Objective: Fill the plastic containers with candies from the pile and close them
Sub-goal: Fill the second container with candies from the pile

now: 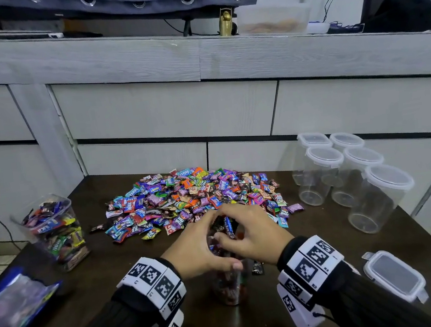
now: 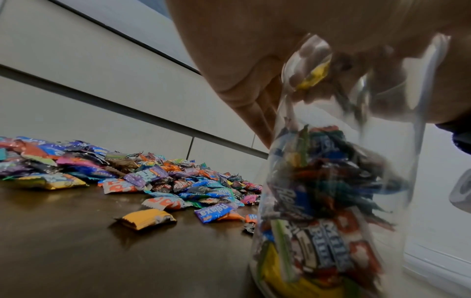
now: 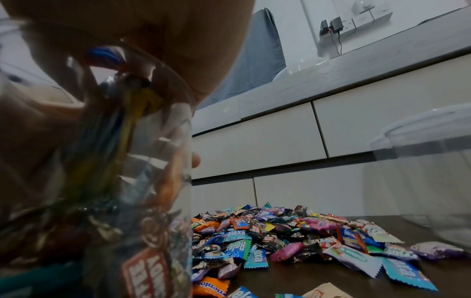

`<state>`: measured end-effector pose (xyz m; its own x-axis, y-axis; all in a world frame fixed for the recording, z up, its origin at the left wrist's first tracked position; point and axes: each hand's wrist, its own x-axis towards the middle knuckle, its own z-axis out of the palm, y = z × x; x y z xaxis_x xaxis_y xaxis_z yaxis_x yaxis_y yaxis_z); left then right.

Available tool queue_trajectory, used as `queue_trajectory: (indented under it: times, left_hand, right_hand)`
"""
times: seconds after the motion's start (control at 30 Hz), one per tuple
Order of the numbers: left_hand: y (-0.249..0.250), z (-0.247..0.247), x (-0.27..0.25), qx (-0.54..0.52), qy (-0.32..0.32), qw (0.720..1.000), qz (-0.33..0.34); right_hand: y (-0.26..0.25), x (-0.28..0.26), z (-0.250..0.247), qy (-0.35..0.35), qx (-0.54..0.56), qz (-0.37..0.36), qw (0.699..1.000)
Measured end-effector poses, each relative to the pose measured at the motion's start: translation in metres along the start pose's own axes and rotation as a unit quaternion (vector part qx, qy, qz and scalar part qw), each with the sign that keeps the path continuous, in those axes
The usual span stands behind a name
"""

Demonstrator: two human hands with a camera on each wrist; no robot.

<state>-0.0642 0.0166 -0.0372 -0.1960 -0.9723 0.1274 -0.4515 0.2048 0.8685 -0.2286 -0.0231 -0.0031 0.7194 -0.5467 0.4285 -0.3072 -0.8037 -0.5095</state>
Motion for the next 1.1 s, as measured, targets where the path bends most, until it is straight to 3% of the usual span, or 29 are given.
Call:
queue_trajectory:
  times: [0.57, 0.7, 0.8, 0.9, 1.0, 1.1]
  left_hand:
    - [-0.005, 0.0, 0.001, -0.007, -0.012, 1.0, 0.002]
    - [-0.007, 0.0, 0.002, -0.008, -0.02, 1.0, 0.007]
    - [-0.008, -0.001, 0.002, -0.004, -0.025, 1.0, 0.012]
    - [-0.01, -0.001, 0.003, -0.019, -0.034, 0.999, 0.012]
    - [-0.012, -0.001, 0.004, -0.022, -0.042, 0.999, 0.016]
    - [-0.013, -0.002, 0.005, -0.045, -0.05, 0.997, 0.032]
  right_hand:
    - [0.004, -0.002, -0.002, 0.018, 0.062, 0.026, 0.998]
    - [0.003, 0.003, -0.01, -0.054, -0.004, 0.019, 0.998]
    - [-0.002, 0.007, -0.01, -0.135, -0.104, -0.022, 0.985]
    - [-0.003, 0.011, -0.01, -0.172, -0.146, -0.031, 0.974]
    - [-0.002, 0.012, -0.012, -0.158, -0.122, -0.03, 0.98]
    - [0.001, 0.009, -0.014, -0.085, -0.028, 0.024, 0.996]
